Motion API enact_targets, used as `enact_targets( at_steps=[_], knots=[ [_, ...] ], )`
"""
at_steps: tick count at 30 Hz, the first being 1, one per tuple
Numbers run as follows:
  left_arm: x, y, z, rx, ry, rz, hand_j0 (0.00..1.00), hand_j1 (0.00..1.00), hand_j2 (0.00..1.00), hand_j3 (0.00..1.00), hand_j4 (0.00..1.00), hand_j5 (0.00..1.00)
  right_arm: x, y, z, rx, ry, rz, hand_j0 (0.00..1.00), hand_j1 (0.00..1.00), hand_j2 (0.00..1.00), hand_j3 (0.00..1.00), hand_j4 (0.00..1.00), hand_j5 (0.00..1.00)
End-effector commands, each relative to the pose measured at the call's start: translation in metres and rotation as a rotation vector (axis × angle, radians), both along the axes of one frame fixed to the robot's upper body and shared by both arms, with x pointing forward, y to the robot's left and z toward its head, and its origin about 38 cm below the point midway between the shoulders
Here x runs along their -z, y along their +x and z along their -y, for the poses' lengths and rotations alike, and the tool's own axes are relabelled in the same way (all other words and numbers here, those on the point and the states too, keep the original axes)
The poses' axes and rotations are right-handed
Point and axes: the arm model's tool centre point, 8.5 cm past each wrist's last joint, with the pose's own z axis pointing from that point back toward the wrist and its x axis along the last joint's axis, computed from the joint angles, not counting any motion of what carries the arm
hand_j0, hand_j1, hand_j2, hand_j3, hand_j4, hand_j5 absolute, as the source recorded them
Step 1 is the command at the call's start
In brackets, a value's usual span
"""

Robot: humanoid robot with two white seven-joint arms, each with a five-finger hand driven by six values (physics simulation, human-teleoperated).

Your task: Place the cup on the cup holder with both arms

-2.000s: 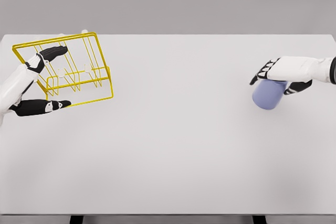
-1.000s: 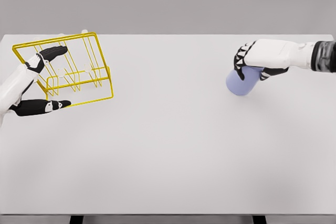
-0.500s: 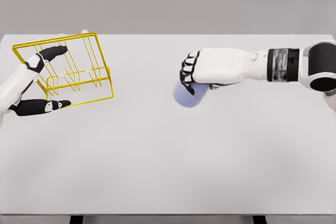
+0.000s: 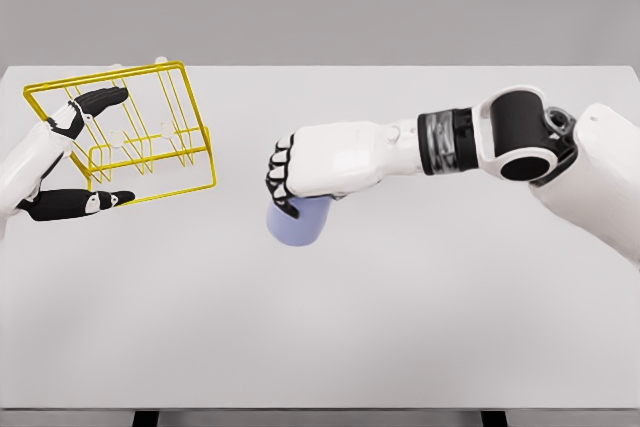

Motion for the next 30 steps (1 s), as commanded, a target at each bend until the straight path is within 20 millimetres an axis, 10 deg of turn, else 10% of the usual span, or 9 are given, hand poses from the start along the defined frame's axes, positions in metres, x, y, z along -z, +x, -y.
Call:
enact_targets(
  at_steps=[1, 14, 23, 30],
  knots=[
    [0.000, 0.000, -0.001, -0.001, -0.004, -0.001, 1.00, 1.00, 1.00, 1.00, 1.00, 1.00, 0.009, 0.001, -0.006, -0.004, -0.009, -0.027, 0.38, 0.38, 0.38, 0.38, 0.38, 0.38],
    [-0.001, 0.000, 0.000, 0.000, -0.005, 0.000, 1.00, 1.00, 1.00, 1.00, 1.00, 1.00, 0.029, -0.001, -0.020, -0.022, -0.069, -0.021, 0.47, 0.47, 0.47, 0.47, 0.47, 0.47],
    [0.000, 0.000, 0.000, 0.000, -0.005, -0.002, 1.00, 1.00, 1.00, 1.00, 1.00, 1.00, 0.024, -0.006, -0.024, -0.043, -0.069, 0.000, 0.89, 0.89, 0.89, 0.89, 0.89, 0.89],
    [0.000, 0.000, 0.000, 0.000, -0.005, -0.002, 1.00, 1.00, 1.00, 1.00, 1.00, 1.00, 0.024, -0.006, -0.024, -0.044, -0.069, 0.002, 0.92, 0.92, 0.92, 0.92, 0.92, 0.92]
  ],
)
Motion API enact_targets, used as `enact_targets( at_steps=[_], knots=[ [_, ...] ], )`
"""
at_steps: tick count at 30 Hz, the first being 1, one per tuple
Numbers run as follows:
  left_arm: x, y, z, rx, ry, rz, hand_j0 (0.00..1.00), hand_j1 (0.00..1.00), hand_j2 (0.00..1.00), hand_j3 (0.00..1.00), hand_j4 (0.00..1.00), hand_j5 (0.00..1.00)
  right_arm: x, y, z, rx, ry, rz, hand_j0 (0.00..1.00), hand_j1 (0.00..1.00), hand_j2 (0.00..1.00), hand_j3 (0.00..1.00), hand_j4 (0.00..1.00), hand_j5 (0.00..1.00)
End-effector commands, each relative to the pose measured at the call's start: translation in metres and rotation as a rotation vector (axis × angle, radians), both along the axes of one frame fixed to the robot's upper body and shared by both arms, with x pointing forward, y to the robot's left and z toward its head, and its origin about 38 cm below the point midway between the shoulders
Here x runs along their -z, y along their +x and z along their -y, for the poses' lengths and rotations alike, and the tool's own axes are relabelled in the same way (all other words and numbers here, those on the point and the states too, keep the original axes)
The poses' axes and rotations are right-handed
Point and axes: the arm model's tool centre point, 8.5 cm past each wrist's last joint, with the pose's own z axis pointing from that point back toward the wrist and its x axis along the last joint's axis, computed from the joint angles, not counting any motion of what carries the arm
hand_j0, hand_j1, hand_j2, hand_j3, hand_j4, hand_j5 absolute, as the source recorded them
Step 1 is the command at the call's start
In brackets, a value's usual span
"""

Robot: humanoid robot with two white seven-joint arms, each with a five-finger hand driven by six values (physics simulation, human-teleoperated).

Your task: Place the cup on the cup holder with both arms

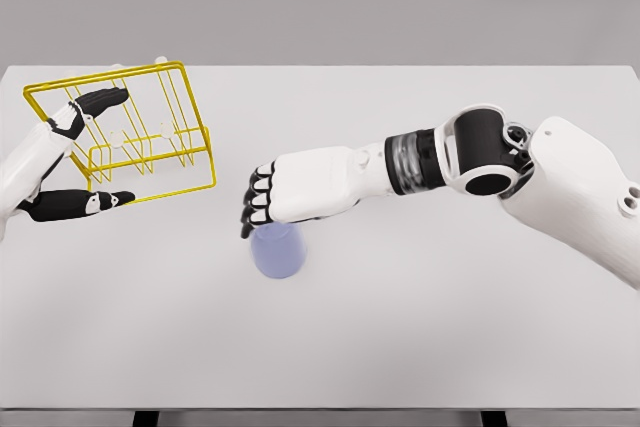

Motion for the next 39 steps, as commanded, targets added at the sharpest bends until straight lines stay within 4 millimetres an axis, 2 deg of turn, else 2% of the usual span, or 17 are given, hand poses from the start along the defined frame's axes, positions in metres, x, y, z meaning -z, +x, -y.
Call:
enact_targets(
  at_steps=[1, 6, 9, 11, 13, 15, 16, 18, 20, 22, 23, 26, 29, 30, 33, 35, 39],
  knots=[
    [-0.001, 0.000, 0.000, 0.000, -0.005, -0.001, 1.00, 1.00, 1.00, 1.00, 1.00, 1.00, -0.001, 0.000, 0.000, 0.001, 0.004, -0.004, 0.92, 0.92, 0.92, 0.92, 0.92, 0.92],
    [-0.001, 0.000, 0.000, 0.000, -0.005, -0.001, 1.00, 1.00, 1.00, 1.00, 1.00, 1.00, -0.005, -0.002, -0.002, -0.009, 0.008, 0.008, 0.92, 0.92, 0.92, 0.92, 0.92, 0.92],
    [-0.001, 0.000, 0.000, 0.000, -0.005, -0.001, 1.00, 1.00, 1.00, 1.00, 1.00, 1.00, -0.011, -0.003, -0.003, -0.017, 0.016, 0.022, 0.97, 0.97, 0.97, 0.97, 0.97, 0.97],
    [-0.001, 0.000, 0.000, 0.000, -0.005, -0.001, 1.00, 1.00, 1.00, 1.00, 1.00, 1.00, -0.026, -0.001, -0.001, -0.010, 0.052, 0.044, 0.97, 0.97, 0.97, 0.97, 0.97, 0.97],
    [-0.001, 0.000, 0.000, 0.001, -0.005, 0.000, 1.00, 1.00, 1.00, 1.00, 1.00, 1.00, -0.058, 0.005, 0.007, 0.016, 0.130, 0.091, 0.99, 0.99, 0.99, 0.99, 0.99, 0.99],
    [-0.001, 0.000, 0.000, 0.001, -0.005, 0.000, 1.00, 1.00, 1.00, 1.00, 1.00, 1.00, -0.104, 0.019, 0.040, 0.093, 0.275, 0.112, 1.00, 1.00, 1.00, 1.00, 1.00, 1.00],
    [-0.001, 0.000, 0.000, 0.001, -0.005, 0.000, 1.00, 1.00, 1.00, 1.00, 1.00, 1.00, -0.129, 0.031, 0.075, 0.178, 0.339, 0.147, 1.00, 1.00, 1.00, 1.00, 1.00, 1.00],
    [-0.001, 0.000, 0.000, 0.001, -0.001, 0.001, 1.00, 1.00, 1.00, 1.00, 1.00, 1.00, -0.143, 0.042, 0.154, 0.357, 0.443, 0.138, 1.00, 1.00, 1.00, 1.00, 1.00, 1.00],
    [-0.010, 0.002, -0.006, 0.005, 0.047, 0.012, 1.00, 1.00, 1.00, 1.00, 1.00, 1.00, -0.128, 0.036, 0.183, 0.429, 0.481, 0.117, 1.00, 1.00, 1.00, 1.00, 1.00, 1.00],
    [-0.015, 0.003, -0.008, 0.010, 0.070, 0.019, 1.00, 1.00, 1.00, 1.00, 1.00, 1.00, -0.111, 0.033, 0.195, 0.464, 0.461, 0.086, 1.00, 1.00, 1.00, 1.00, 1.00, 1.00],
    [-0.029, 0.006, -0.013, 0.015, 0.123, 0.043, 1.00, 1.00, 1.00, 1.00, 1.00, 1.00, -0.113, 0.032, 0.203, 0.483, 0.477, 0.093, 1.00, 1.00, 1.00, 1.00, 1.00, 1.00],
    [-0.060, 0.013, -0.019, 0.025, 0.210, 0.106, 1.00, 1.00, 1.00, 1.00, 1.00, 1.00, -0.110, 0.017, 0.205, 0.471, 0.463, 0.107, 1.00, 1.00, 1.00, 1.00, 1.00, 1.00],
    [-0.089, 0.020, -0.016, 0.070, 0.326, 0.139, 1.00, 1.00, 1.00, 1.00, 1.00, 1.00, -0.085, 0.004, 0.203, 0.471, 0.462, 0.059, 1.00, 1.00, 1.00, 1.00, 1.00, 1.00],
    [-0.096, 0.021, -0.014, 0.091, 0.373, 0.131, 1.00, 1.00, 1.00, 1.00, 1.00, 1.00, -0.060, -0.001, 0.207, 0.496, 0.444, 0.000, 1.00, 1.00, 1.00, 1.00, 1.00, 1.00],
    [-0.095, 0.028, -0.003, 0.172, 0.503, 0.067, 1.00, 1.00, 1.00, 1.00, 1.00, 1.00, -0.015, -0.016, 0.215, 0.575, 0.540, -0.107, 1.00, 1.00, 1.00, 1.00, 1.00, 1.00],
    [-0.092, 0.030, 0.007, 0.229, 0.569, 0.026, 1.00, 1.00, 1.00, 1.00, 1.00, 1.00, -0.020, -0.014, 0.234, 0.635, 0.556, -0.070, 1.00, 1.00, 1.00, 1.00, 1.00, 1.00],
    [-0.084, 0.035, 0.029, 0.358, 0.681, -0.056, 1.00, 1.00, 1.00, 1.00, 1.00, 1.00, -0.017, -0.015, 0.232, 0.634, 0.546, -0.071, 1.00, 1.00, 1.00, 1.00, 1.00, 1.00]
  ],
)
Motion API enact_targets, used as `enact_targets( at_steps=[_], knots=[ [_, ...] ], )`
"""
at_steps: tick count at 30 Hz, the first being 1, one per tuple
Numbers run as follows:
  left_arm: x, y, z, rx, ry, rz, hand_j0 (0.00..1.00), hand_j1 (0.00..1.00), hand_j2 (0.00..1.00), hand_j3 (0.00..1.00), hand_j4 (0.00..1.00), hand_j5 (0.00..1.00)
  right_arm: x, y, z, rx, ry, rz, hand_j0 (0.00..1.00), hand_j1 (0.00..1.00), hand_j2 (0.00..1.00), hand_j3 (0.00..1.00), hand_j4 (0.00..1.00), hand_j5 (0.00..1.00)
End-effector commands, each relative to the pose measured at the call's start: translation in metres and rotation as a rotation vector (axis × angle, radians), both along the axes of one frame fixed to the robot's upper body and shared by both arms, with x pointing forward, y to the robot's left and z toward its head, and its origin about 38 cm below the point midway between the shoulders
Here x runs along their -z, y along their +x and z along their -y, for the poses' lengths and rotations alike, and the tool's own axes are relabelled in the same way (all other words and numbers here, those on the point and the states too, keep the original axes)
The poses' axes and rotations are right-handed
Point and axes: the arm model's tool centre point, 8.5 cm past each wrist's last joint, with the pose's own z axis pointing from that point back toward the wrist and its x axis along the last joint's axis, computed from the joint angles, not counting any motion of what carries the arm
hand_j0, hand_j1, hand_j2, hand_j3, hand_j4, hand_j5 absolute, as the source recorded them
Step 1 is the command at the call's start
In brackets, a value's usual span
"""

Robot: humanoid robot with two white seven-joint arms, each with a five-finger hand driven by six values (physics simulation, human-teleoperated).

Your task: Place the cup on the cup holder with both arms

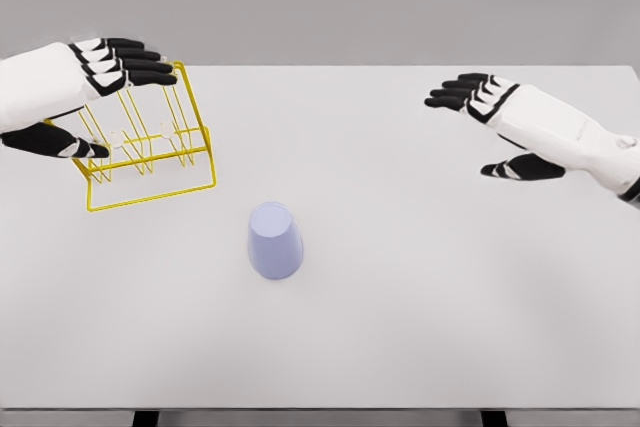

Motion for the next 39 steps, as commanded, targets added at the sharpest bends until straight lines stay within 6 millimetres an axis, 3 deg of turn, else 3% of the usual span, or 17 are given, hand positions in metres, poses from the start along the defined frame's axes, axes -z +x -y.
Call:
enact_targets(
  at_steps=[1, 5, 10, 14, 18, 25, 28, 34, 39],
  knots=[
    [0.039, -0.006, 0.009, 0.053, 0.103, -0.176, 1.00, 1.00, 1.00, 1.00, 1.00, 1.00, -0.003, 0.001, 0.003, 0.013, 0.010, 0.007, 1.00, 1.00, 1.00, 1.00, 1.00, 1.00],
    [0.023, -0.003, 0.014, 0.084, 0.132, -0.175, 1.00, 1.00, 1.00, 1.00, 1.00, 1.00, -0.004, 0.000, 0.004, 0.013, 0.001, 0.010, 1.00, 1.00, 1.00, 1.00, 1.00, 1.00],
    [0.006, 0.006, 0.052, 0.206, 0.118, -0.177, 1.00, 1.00, 1.00, 1.00, 1.00, 1.00, 0.003, 0.000, -0.008, -0.022, -0.008, -0.009, 1.00, 1.00, 1.00, 1.00, 1.00, 1.00],
    [-0.007, 0.010, 0.099, 0.345, 0.138, -0.191, 1.00, 1.00, 1.00, 1.00, 1.00, 1.00, 0.004, 0.001, -0.009, -0.024, -0.012, -0.013, 1.00, 1.00, 1.00, 1.00, 1.00, 1.00],
    [-0.016, 0.011, 0.105, 0.362, 0.160, -0.176, 1.00, 1.00, 1.00, 1.00, 1.00, 1.00, 0.003, 0.001, -0.006, -0.020, -0.024, -0.014, 1.00, 1.00, 1.00, 1.00, 1.00, 1.00],
    [-0.005, 0.012, 0.123, 0.398, 0.216, -0.157, 1.00, 1.00, 1.00, 1.00, 1.00, 1.00, 0.003, 0.001, -0.006, -0.021, -0.025, -0.013, 1.00, 1.00, 1.00, 1.00, 1.00, 1.00],
    [0.017, 0.010, 0.137, 0.429, 0.280, -0.161, 1.00, 1.00, 1.00, 1.00, 1.00, 1.00, 0.002, 0.001, -0.006, -0.021, -0.026, -0.011, 1.00, 1.00, 1.00, 1.00, 1.00, 1.00],
    [0.031, 0.012, 0.138, 0.419, 0.368, -0.131, 1.00, 1.00, 1.00, 1.00, 1.00, 1.00, 0.003, 0.001, -0.006, -0.021, -0.025, -0.013, 1.00, 1.00, 1.00, 1.00, 1.00, 1.00],
    [0.042, 0.010, 0.150, 0.447, 0.401, -0.120, 0.99, 0.99, 0.99, 0.99, 0.99, 0.99, 0.003, 0.001, -0.006, -0.021, -0.029, -0.013, 1.00, 1.00, 1.00, 1.00, 1.00, 1.00]
  ],
)
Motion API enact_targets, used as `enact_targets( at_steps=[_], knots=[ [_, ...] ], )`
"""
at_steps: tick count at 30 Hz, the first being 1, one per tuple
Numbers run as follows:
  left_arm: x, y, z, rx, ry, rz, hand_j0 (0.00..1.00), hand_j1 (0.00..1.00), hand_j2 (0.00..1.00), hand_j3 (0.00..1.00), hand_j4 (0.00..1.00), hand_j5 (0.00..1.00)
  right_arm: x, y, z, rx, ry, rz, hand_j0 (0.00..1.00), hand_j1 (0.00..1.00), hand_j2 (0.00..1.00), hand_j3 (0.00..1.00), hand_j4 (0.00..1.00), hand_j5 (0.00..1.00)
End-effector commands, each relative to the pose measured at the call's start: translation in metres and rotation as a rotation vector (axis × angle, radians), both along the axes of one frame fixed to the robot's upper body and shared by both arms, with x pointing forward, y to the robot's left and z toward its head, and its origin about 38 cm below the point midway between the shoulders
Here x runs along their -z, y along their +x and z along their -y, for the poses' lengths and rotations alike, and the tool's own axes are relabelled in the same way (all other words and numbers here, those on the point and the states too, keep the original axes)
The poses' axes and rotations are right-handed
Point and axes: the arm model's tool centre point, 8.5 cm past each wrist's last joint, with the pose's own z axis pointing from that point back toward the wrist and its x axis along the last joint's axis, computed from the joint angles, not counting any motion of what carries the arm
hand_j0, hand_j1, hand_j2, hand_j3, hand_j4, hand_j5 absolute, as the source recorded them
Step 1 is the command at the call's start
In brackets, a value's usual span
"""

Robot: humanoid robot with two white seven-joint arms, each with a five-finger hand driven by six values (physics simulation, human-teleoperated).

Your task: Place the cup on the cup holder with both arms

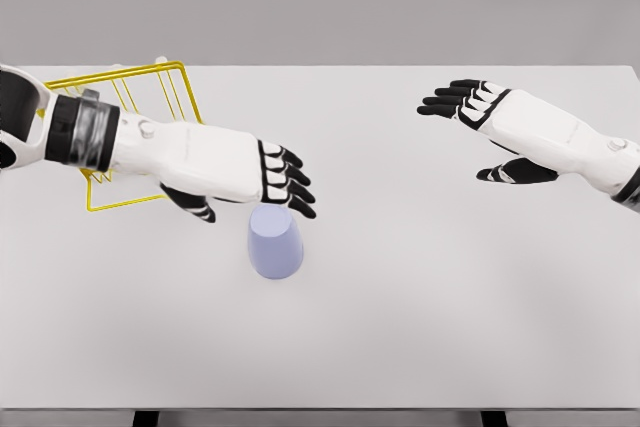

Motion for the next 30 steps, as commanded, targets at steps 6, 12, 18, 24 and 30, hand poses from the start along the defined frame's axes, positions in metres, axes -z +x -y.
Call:
enact_targets(
  at_steps=[6, 12, 18, 24, 30],
  knots=[
    [0.014, -0.003, 0.017, 0.043, 0.026, -0.004, 0.99, 0.99, 0.99, 0.99, 0.99, 0.99, 0.000, 0.000, 0.001, 0.002, 0.006, -0.003, 1.00, 1.00, 1.00, 1.00, 1.00, 1.00],
    [0.019, 0.002, 0.019, 0.038, 0.041, 0.004, 1.00, 1.00, 1.00, 1.00, 1.00, 1.00, -0.001, 0.000, 0.000, 0.001, 0.005, -0.001, 1.00, 1.00, 1.00, 1.00, 1.00, 1.00],
    [0.033, 0.008, 0.025, 0.034, 0.057, -0.025, 1.00, 1.00, 1.00, 1.00, 1.00, 1.00, 0.000, 0.000, 0.001, 0.002, 0.006, -0.003, 1.00, 1.00, 1.00, 1.00, 1.00, 1.00],
    [0.045, 0.018, 0.025, 0.010, 0.085, -0.028, 1.00, 1.00, 1.00, 1.00, 1.00, 1.00, 0.000, 0.000, 0.001, 0.001, 0.004, -0.004, 1.00, 1.00, 1.00, 1.00, 1.00, 1.00],
    [0.053, 0.022, 0.026, 0.001, 0.102, -0.029, 1.00, 1.00, 1.00, 1.00, 1.00, 1.00, 0.000, 0.000, 0.001, 0.001, 0.004, -0.004, 1.00, 1.00, 1.00, 1.00, 1.00, 1.00]
  ],
)
